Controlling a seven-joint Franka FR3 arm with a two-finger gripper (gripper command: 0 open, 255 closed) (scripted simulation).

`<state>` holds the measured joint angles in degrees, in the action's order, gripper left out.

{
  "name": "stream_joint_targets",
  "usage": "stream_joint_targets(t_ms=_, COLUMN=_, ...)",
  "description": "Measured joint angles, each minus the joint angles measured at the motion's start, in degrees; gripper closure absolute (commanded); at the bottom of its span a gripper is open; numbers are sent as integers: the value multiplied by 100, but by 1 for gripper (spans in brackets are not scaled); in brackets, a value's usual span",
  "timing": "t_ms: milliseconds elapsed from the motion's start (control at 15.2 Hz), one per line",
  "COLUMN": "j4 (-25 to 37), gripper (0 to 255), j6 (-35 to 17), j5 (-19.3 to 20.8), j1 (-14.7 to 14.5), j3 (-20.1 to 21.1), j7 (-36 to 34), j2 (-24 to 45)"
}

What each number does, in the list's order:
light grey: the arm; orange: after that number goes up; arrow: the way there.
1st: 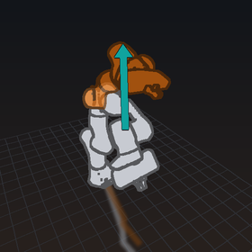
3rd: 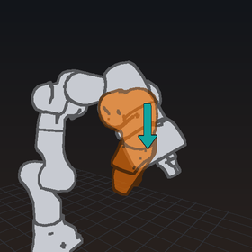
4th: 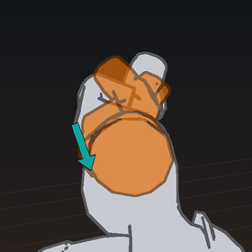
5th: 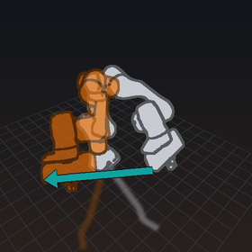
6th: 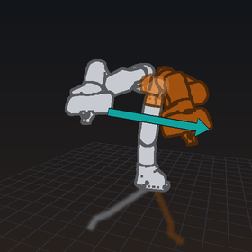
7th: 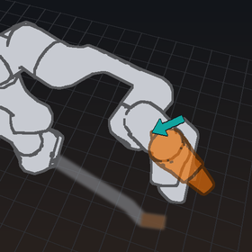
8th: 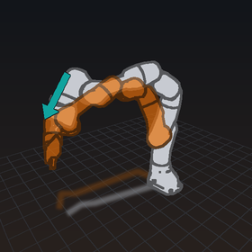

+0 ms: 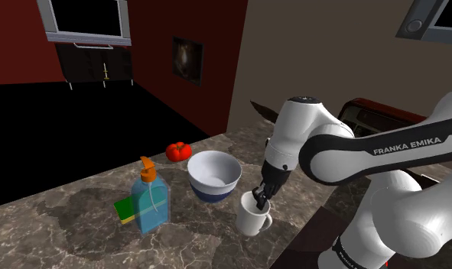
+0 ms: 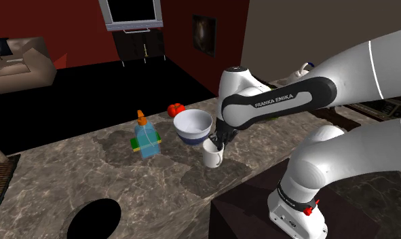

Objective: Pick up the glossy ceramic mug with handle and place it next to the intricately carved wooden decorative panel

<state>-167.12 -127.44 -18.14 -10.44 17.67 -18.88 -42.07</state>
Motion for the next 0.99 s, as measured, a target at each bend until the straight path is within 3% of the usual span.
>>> stream_joint_targets(t_ms=990, j4=855, gripper=255, j6=1428, j5=291, j1=104, j3=-245, j7=-108, j2=-586)
